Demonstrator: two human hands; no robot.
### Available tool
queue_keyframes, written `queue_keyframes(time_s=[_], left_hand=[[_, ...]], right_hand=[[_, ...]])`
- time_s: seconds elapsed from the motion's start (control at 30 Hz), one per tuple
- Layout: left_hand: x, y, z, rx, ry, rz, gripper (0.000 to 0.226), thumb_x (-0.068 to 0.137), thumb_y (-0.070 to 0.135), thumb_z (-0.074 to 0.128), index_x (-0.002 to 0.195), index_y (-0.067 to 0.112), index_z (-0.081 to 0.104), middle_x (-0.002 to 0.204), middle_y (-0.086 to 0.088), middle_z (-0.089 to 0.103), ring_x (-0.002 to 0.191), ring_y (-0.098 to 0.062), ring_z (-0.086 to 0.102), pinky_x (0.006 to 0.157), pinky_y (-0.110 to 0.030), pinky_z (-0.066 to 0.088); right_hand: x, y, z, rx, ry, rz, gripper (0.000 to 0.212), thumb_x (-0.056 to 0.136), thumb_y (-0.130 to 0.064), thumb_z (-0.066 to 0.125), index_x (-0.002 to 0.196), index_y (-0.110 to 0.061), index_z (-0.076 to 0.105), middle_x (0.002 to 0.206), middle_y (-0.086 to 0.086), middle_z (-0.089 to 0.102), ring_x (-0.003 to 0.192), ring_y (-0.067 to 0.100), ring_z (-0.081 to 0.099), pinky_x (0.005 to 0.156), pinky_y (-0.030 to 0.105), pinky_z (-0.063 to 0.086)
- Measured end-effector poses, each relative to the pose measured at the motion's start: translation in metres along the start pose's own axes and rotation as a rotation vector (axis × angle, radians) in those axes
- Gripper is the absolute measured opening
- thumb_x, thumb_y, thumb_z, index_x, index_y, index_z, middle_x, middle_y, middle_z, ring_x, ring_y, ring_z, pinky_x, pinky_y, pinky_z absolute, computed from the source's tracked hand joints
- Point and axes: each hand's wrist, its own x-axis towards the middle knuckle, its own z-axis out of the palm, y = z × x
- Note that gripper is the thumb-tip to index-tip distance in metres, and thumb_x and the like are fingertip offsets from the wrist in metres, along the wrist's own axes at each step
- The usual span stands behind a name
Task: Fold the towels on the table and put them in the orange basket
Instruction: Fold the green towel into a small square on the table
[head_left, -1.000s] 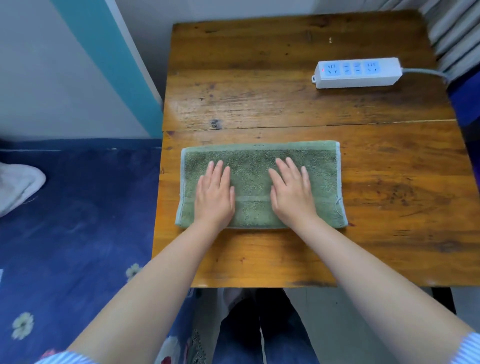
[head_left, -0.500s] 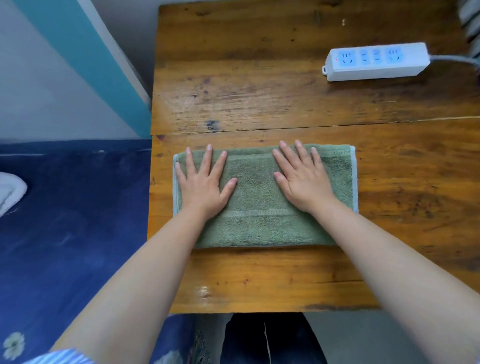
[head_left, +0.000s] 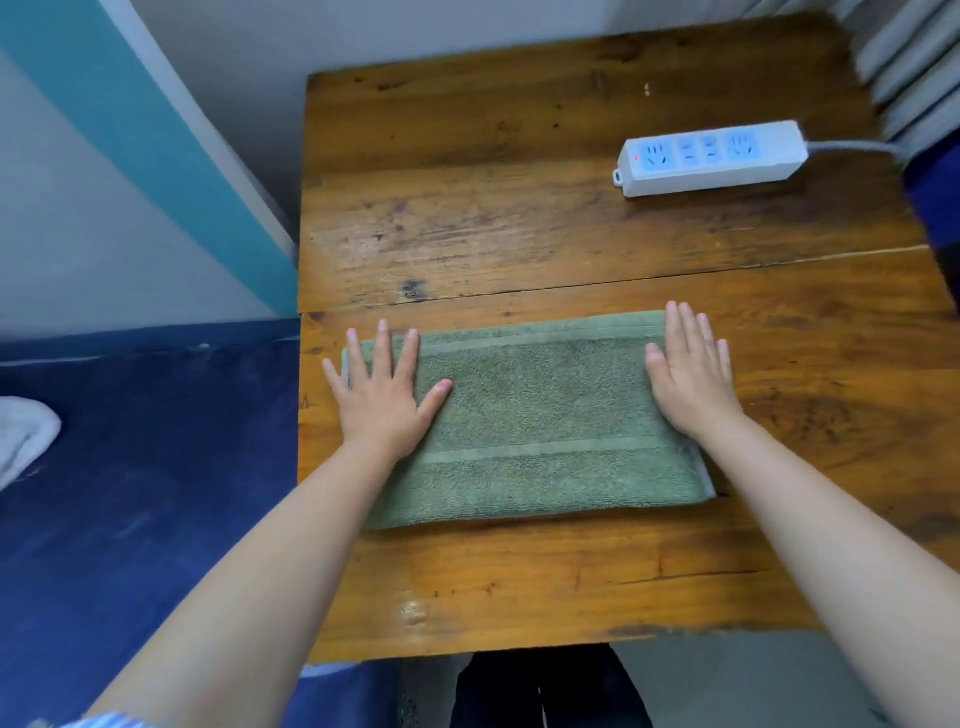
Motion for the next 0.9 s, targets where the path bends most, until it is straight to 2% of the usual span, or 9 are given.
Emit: queue_keyframes(time_s=[0.13,0.23,0.37,0.5,0.6,0.73,0.9], left_hand=[[-0.003,0.015,-0.008,0.005,0.086,0.129,0.070,0.090,0.057,0.030,0.148,0.023,0.010,0.157,-0.009,0.000,0.145,-0.027,-0.005,0.112,-0.054,-0.001],[-0.001,0.045,-0.019,-0.006,0.115,0.305,0.063,0.093,0.044,0.040,0.146,0.015,0.022,0.155,-0.011,0.015,0.144,-0.026,0.009,0.114,-0.047,0.007],[0.013,0.096,-0.037,-0.029,0.109,0.480,0.050,0.093,0.033,0.043,0.137,0.010,0.036,0.143,-0.011,0.038,0.132,-0.027,0.033,0.107,-0.040,0.025],[0.025,0.149,-0.051,-0.085,-0.044,0.511,0.040,0.095,0.030,0.040,0.130,0.011,0.043,0.129,-0.013,0.052,0.119,-0.032,0.046,0.094,-0.040,0.039],[0.030,0.174,-0.056,-0.123,-0.116,0.520,0.040,0.095,0.028,0.043,0.132,0.013,0.043,0.126,-0.015,0.055,0.116,-0.033,0.048,0.092,-0.040,0.042],[0.035,0.197,-0.067,-0.248,-0.217,0.480,0.048,0.089,0.021,0.055,0.135,0.017,0.043,0.133,-0.010,0.053,0.122,-0.027,0.048,0.098,-0.032,0.039],[0.040,0.223,-0.084,-0.300,-0.368,0.441,0.051,0.082,0.004,0.055,0.131,0.016,0.049,0.127,-0.011,0.055,0.114,-0.027,0.053,0.085,-0.024,0.041]], right_hand=[[-0.045,0.003,-0.001,0.002,0.157,0.142,0.062,0.094,-0.032,0.041,0.144,-0.006,0.016,0.147,0.013,0.033,0.137,0.026,0.027,0.112,0.045,0.012],[-0.082,0.009,0.004,-0.063,0.118,0.271,0.071,0.089,-0.038,0.050,0.143,-0.007,0.018,0.135,0.011,0.047,0.125,0.027,0.039,0.102,0.044,0.022],[-0.107,0.006,0.018,-0.029,0.065,0.356,0.070,0.088,-0.041,0.051,0.142,-0.009,0.021,0.133,0.008,0.048,0.122,0.026,0.041,0.096,0.041,0.026],[-0.107,0.000,0.025,0.085,0.046,0.475,0.064,0.089,-0.039,0.052,0.139,-0.008,0.027,0.135,0.008,0.047,0.126,0.026,0.038,0.101,0.040,0.029],[-0.103,-0.002,0.027,0.175,0.039,0.534,0.047,0.089,-0.035,0.054,0.125,-0.008,0.042,0.126,0.009,0.054,0.122,0.027,0.042,0.099,0.039,0.032],[-0.098,0.000,0.027,0.312,0.047,0.561,0.026,0.088,-0.029,0.054,0.107,-0.012,0.058,0.114,0.006,0.059,0.114,0.026,0.046,0.093,0.036,0.033],[-0.096,0.017,0.019,0.409,0.051,0.563,0.025,0.086,-0.030,0.058,0.107,-0.018,0.060,0.113,0.002,0.057,0.112,0.025,0.045,0.091,0.036,0.031]])
